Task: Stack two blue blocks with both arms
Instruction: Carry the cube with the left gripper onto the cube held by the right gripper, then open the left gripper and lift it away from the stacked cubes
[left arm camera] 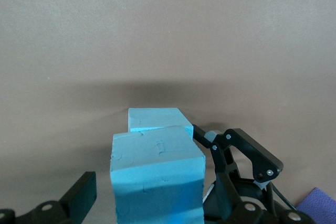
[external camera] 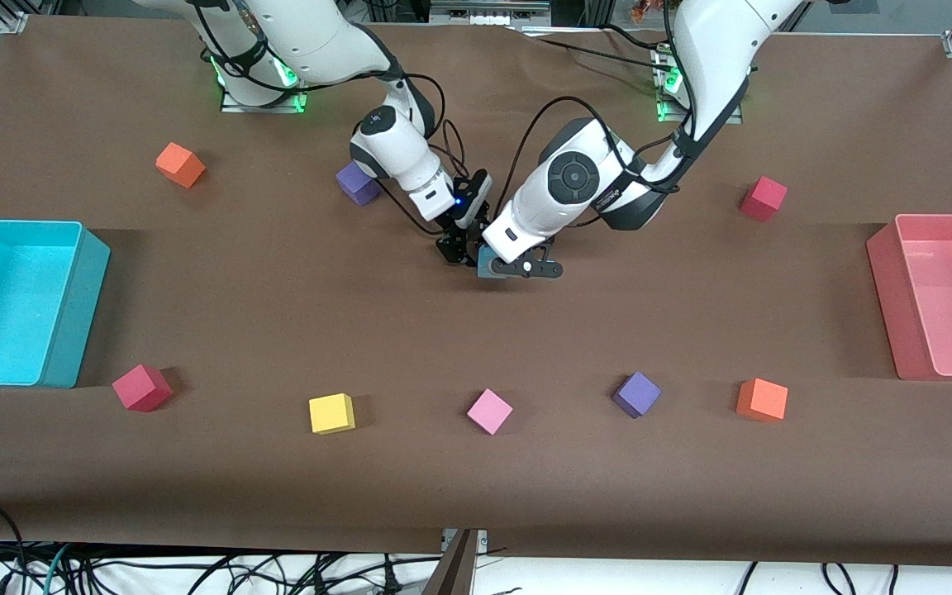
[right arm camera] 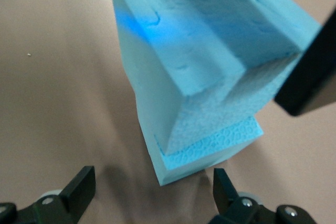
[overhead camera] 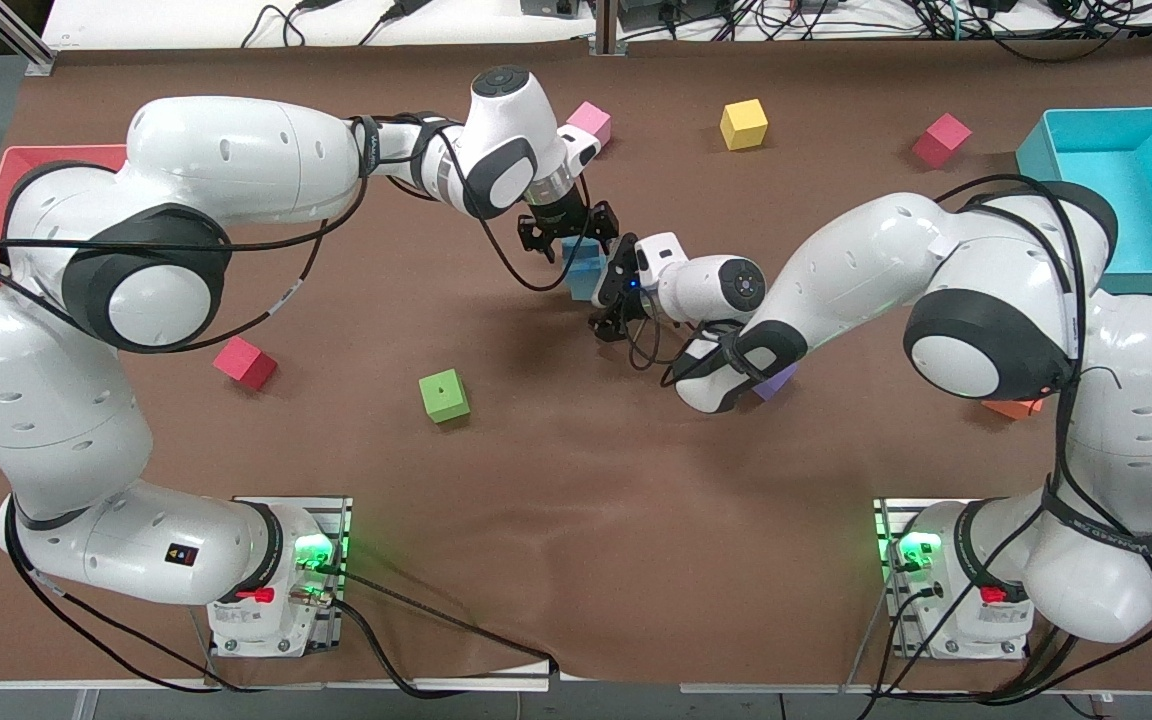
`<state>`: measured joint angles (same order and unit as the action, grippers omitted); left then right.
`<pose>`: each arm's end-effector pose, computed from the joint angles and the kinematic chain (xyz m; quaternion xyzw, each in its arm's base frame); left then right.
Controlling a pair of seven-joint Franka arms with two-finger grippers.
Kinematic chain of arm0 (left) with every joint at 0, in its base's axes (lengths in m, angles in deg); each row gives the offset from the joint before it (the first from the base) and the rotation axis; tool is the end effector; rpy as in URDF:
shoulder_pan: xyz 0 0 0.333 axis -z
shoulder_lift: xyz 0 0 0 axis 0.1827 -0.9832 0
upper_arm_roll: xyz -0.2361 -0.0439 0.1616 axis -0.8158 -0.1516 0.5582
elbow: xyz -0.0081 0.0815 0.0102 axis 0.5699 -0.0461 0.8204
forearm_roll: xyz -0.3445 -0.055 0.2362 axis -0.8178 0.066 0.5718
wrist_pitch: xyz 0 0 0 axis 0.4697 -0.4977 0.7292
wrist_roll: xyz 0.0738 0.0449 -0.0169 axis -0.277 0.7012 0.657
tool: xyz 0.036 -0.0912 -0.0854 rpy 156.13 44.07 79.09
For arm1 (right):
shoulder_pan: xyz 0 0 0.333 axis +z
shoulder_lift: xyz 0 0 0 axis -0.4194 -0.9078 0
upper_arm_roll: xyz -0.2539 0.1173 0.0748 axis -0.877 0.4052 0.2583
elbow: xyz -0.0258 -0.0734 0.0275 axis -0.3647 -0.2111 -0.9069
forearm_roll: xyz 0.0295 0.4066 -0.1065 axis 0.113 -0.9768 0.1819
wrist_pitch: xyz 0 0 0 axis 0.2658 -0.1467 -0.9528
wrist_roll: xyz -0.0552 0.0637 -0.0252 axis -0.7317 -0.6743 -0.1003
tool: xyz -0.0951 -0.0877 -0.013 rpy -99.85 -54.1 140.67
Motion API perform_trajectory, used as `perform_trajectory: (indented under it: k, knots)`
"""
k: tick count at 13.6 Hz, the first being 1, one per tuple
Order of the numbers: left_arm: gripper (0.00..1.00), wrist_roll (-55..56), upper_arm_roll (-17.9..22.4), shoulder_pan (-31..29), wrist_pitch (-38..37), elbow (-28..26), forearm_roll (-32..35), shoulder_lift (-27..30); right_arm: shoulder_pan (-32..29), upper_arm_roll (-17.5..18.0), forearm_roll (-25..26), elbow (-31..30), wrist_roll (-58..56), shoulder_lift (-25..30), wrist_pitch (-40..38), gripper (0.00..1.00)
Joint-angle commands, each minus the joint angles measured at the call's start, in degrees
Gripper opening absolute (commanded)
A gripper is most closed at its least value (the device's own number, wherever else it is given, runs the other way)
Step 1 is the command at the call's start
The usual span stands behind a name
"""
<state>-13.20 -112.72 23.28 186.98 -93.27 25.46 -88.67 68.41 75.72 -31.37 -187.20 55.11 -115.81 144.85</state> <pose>0.4795 -0.4533 0.1976 0.9880 0.0107 -0.0786 0.1325 0.3709 0.4584 0.0722 -0.7822 -0.5368 -0.2929 0.1192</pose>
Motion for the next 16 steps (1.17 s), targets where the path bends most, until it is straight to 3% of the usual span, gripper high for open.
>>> perform_trajectory:
  k: [1, 5, 10, 16]
  knots:
    - [1.00, 0.15, 0.47, 0.60, -0.20, 1.99, -0.21, 0.00, -0.81, 0.37, 0.92, -0.82, -0.40, 0.18, 0.76, 0.99]
    - [1.00, 0.15, 0.38, -0.27, -1.60, 3.13, -0.83, 1.57, -0.81, 0.37, 0.92, -0.82, -0.22, 0.18, 0.76, 0.99]
    - [1.00, -2.39, 0.20, -6.16, -12.13, 3.40, -0.21, 8.25, -0.81, 0.37, 0.92, -0.82, -0.05, 0.18, 0.76, 0.99]
    - [1.00, -14.85, 0.29, -17.40, -27.79, 8.49, -0.21, 13.60, -0.63, 0.37, 0.83, -1.17, 1.36, 1.14, 0.58, 0.99]
